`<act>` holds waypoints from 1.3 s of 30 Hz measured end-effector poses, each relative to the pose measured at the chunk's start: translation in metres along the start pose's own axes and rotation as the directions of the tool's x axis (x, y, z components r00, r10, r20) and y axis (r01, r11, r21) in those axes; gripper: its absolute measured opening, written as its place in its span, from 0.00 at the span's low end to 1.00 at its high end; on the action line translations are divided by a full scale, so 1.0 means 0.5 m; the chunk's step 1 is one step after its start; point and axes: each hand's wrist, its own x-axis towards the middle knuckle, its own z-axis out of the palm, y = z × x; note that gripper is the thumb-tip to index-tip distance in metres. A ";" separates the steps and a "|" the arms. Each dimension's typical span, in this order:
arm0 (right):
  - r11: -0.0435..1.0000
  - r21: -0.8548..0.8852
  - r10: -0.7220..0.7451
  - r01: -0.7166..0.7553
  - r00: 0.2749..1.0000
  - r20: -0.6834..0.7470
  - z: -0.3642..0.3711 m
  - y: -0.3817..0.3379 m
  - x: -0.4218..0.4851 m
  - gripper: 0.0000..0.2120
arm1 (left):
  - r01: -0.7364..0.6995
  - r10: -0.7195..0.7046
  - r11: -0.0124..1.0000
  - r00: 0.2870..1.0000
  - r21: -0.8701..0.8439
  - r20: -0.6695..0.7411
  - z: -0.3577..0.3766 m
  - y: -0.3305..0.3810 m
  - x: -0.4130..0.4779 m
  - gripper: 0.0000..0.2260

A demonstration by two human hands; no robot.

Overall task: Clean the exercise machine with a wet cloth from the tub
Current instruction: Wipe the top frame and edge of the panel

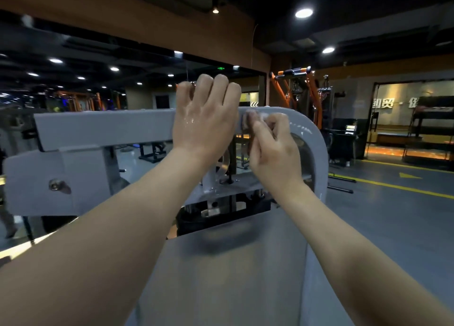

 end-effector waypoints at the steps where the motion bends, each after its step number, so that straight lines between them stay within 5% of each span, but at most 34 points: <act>1: 1.000 -0.005 0.022 -0.022 0.999 -0.024 0.000 0.016 -0.001 0.17 | -0.001 0.002 0.999 1.000 0.038 -0.025 0.007 0.002 0.000 0.07; 5: 0.992 0.060 0.119 -0.114 0.988 -0.094 0.017 0.017 -0.007 0.17 | 0.037 -0.035 0.996 0.999 0.077 -0.027 0.019 0.008 0.004 0.07; 10: 0.993 0.053 -0.102 0.103 0.994 -0.026 0.012 0.039 -0.010 0.17 | 0.120 -0.126 0.992 0.981 0.048 0.151 0.008 0.016 0.013 0.12; 15: 0.986 0.094 0.146 -0.140 0.987 -0.068 0.002 0.054 -0.013 0.15 | 0.137 -0.143 0.990 0.971 0.040 0.194 0.006 0.016 0.017 0.16; 21: 0.995 0.100 -0.025 0.023 1.000 0.017 -0.003 0.045 -0.008 0.16 | 0.131 -0.136 0.991 0.963 0.034 0.231 -0.005 0.020 0.020 0.15; 29: 0.977 0.068 0.209 -0.204 0.974 -0.084 -0.006 0.036 -0.013 0.16 | 0.058 -0.050 0.998 0.978 -0.036 0.200 0.003 0.056 0.086 0.10; 33: 0.998 0.026 0.064 -0.064 0.998 -0.015 -0.002 0.056 -0.020 0.18 | 0.097 -0.092 0.995 0.971 -0.010 0.223 0.024 0.059 0.083 0.13; 39: 0.950 0.048 0.314 -0.310 0.933 -0.177 0.002 0.069 -0.018 0.11 | 0.089 -0.082 0.996 0.961 -0.013 0.265 0.027 0.061 0.087 0.16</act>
